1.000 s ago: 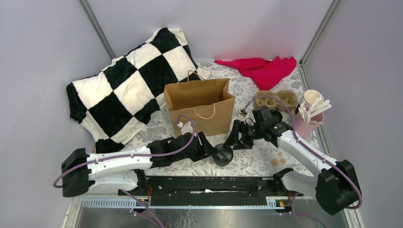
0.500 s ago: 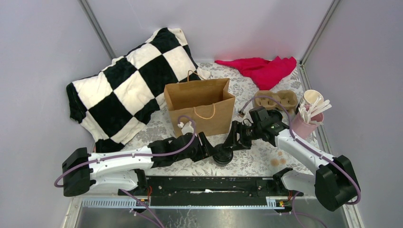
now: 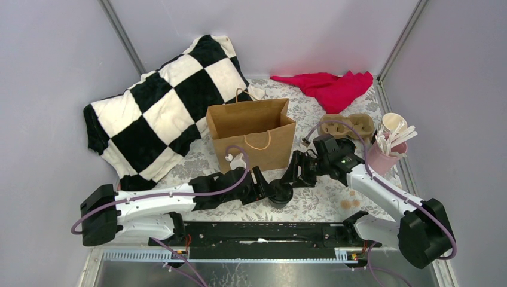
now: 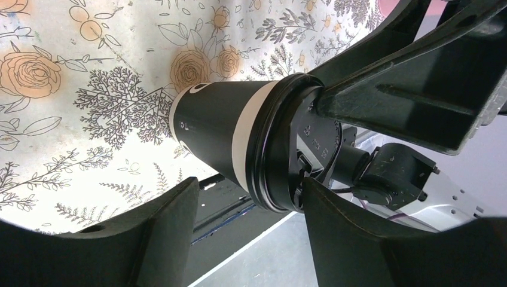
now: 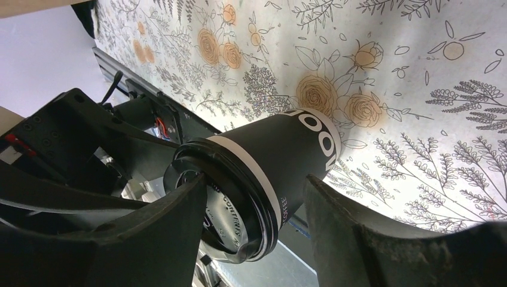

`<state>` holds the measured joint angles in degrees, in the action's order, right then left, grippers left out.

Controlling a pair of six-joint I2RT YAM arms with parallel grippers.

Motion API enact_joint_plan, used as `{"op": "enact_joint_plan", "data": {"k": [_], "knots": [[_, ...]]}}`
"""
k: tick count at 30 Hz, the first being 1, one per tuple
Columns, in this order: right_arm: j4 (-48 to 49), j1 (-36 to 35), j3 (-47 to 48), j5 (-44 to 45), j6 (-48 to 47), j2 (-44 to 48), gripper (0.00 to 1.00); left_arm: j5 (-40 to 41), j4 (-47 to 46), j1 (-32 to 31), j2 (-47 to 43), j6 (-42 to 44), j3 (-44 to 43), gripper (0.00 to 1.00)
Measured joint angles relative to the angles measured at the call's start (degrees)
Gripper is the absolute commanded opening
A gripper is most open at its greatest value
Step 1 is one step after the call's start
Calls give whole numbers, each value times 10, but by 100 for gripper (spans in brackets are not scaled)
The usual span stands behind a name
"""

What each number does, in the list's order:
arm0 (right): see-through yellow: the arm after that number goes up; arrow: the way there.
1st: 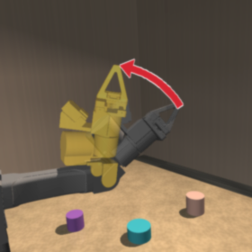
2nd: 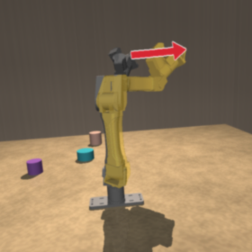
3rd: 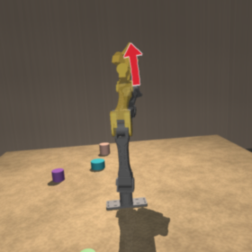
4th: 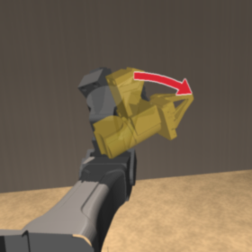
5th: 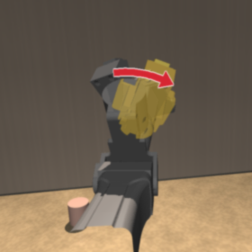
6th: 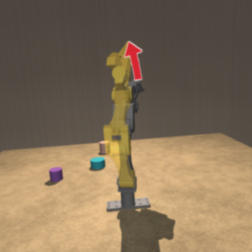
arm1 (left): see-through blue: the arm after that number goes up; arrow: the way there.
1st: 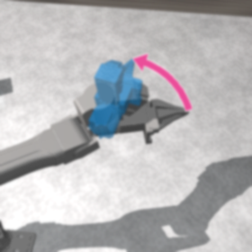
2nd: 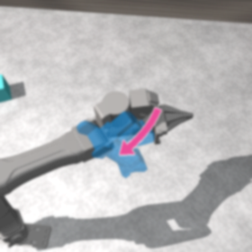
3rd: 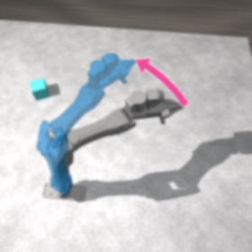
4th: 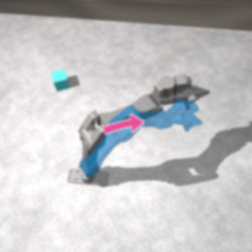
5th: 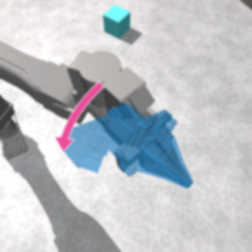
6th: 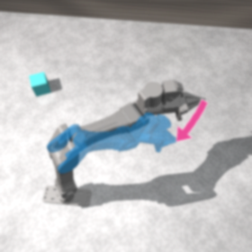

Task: Pack the takeout coffee

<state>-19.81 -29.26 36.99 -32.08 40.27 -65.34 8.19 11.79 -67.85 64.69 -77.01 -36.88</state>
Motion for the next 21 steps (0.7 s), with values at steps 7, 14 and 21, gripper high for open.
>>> {"op": "enact_joint_plan", "data": {"k": [7, 14, 21], "knots": [[0, -7, 0, 16, 15, 12, 66, -7, -8, 0, 4, 4, 0, 60], [4, -12, -11, 9, 19, 28, 80, -6, -10, 0, 10, 2, 0, 54], [9, 28, -31, -66, -10, 50, 81, -6, -31, 2, 6, -11, 20, 52]]}}
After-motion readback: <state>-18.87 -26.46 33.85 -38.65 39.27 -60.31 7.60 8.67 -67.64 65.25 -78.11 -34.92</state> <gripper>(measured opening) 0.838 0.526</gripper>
